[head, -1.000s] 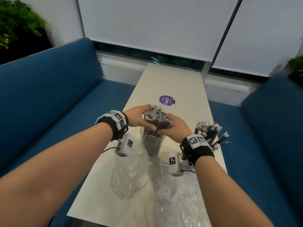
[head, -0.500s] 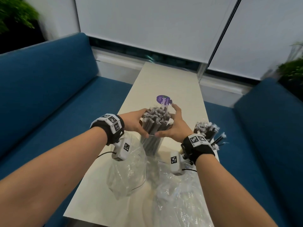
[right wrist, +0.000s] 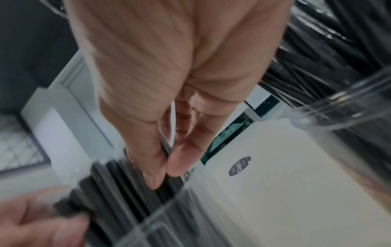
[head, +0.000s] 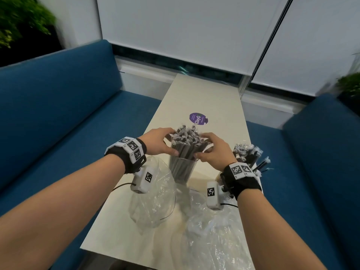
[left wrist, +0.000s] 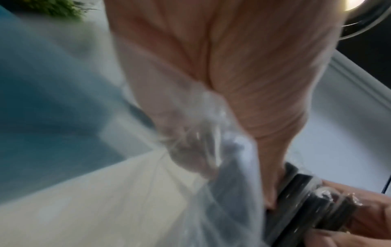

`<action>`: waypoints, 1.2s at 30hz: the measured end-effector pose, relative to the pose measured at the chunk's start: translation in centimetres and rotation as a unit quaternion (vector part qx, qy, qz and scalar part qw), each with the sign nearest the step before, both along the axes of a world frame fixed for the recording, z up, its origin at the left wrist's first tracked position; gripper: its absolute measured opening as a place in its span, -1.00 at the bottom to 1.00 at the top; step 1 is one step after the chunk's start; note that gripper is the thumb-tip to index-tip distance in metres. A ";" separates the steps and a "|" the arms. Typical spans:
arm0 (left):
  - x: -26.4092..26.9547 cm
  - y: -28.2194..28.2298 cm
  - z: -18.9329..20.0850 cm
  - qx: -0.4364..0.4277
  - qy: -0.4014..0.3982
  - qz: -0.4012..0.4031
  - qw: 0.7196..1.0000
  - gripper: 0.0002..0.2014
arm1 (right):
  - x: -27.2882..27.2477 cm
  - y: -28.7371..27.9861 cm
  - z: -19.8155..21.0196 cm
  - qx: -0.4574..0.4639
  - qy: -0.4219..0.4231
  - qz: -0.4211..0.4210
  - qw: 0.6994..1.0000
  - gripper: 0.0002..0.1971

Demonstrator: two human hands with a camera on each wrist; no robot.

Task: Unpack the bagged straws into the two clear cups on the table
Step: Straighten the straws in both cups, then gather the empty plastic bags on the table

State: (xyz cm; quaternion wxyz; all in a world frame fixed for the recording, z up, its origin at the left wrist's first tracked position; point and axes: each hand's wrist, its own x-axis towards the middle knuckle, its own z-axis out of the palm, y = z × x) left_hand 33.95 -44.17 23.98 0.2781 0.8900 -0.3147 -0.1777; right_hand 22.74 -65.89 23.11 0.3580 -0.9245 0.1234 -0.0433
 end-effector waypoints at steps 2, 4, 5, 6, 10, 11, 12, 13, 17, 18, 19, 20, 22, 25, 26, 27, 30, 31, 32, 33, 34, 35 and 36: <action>-0.2 0.2 -0.2 -0.001 -0.008 0.005 1.000 -0.25 | -0.1 0.3 -0.5 -0.024 0.025 0.014 0.999 -0.46; -0.3 0.2 -0.5 0.011 -0.019 0.006 1.000 -0.24 | -0.3 0.4 -0.6 -0.013 0.025 0.006 1.000 -0.48; -0.4 0.2 -0.5 0.015 -0.014 0.005 1.000 -0.21 | -0.4 0.4 -0.5 0.012 0.014 -0.006 1.000 -0.39; -0.5 0.3 -0.4 0.019 -0.004 0.005 1.000 -0.15 | -0.6 0.5 -0.3 0.038 0.003 -0.021 0.999 -0.28; -1.5 2.5 0.0 0.028 0.035 0.038 0.998 -0.01 | -2.5 1.5 0.6 0.072 0.010 -0.039 0.997 0.02; -2.0 3.6 0.0 0.027 0.027 0.053 0.998 -0.07 | -3.7 1.9 0.8 0.075 0.011 -0.039 0.996 0.01; -2.6 4.8 -0.1 0.028 0.016 0.069 0.997 -0.13 | -5.2 2.3 1.0 0.071 0.007 -0.037 0.997 -0.08; -3.4 5.9 -0.3 0.030 0.007 0.083 0.996 -0.16 | -7.0 2.6 0.8 0.063 0.000 -0.033 0.997 -0.22; -7.6 8.5 -2.6 0.038 0.049 0.095 0.994 0.05 | -15.2 3.1 -3.1 -0.030 0.044 -0.040 0.998 -0.63; -8.6 8.5 -3.5 0.041 0.062 0.086 0.993 0.13 | -16.9 3.1 -4.8 -0.074 0.081 -0.058 0.992 -0.54; -9.4 8.4 -4.4 0.045 0.069 0.078 0.993 0.20 | -18.3 3.1 -6.6 -0.108 0.139 -0.073 0.982 -0.35; -10.1 8.2 -5.6 0.053 0.074 0.072 0.993 0.23 | -19.5 3.1 -8.4 -0.121 0.211 -0.084 0.966 -0.12; -11.3 7.7 -8.0 0.088 0.078 0.048 0.992 0.17 | -21.4 3.2 -11.4 -0.105 0.307 -0.090 0.941 0.16; -13.2 7.1 -10.7 0.126 0.079 0.024 0.989 -0.14 | -22.7 3.5 -13.3 -0.117 0.275 -0.080 0.951 -0.15; -13.7 7.2 -11.2 0.117 0.082 0.030 0.989 -0.21 | -22.7 3.6 -13.2 -0.116 0.246 -0.089 0.958 -0.30; -14.2 7.5 -11.4 0.098 0.081 0.040 0.991 -0.22 | -22.6 3.6 -12.9 -0.106 0.224 -0.106 0.963 -0.40; -15.0 8.7 -11.2 0.040 0.071 0.072 0.994 -0.20 | -22.3 4.4 -11.7 -0.062 0.153 -0.156 0.974 -0.41; -15.3 9.0 -10.8 0.028 0.071 0.078 0.994 -0.22 | -22.1 5.2 -11.0 -0.052 0.119 -0.157 0.979 -0.39; -15.7 9.1 -10.4 0.016 0.071 0.083 0.994 -0.27 | -22.0 6.2 -10.3 -0.046 0.086 -0.146 0.984 -0.39; -16.3 9.1 -9.8 0.000 0.075 0.086 0.993 -0.31 | -21.7 7.4 -9.7 -0.047 0.054 -0.128 0.989 -0.41; -17.0 9.1 -9.2 -0.026 0.099 0.087 0.991 -0.37 | -21.5 8.8 -9.1 -0.052 0.026 -0.105 0.993 -0.44; -17.8 9.0 -8.5 -0.066 0.142 0.084 0.984 -0.43 | -21.1 10.1 -8.7 -0.061 0.002 -0.080 0.995 -0.49; -18.7 8.9 -7.8 -0.113 0.197 0.075 0.971 -0.48 | -20.7 11.4 -8.2 -0.069 -0.018 -0.056 0.996 -0.54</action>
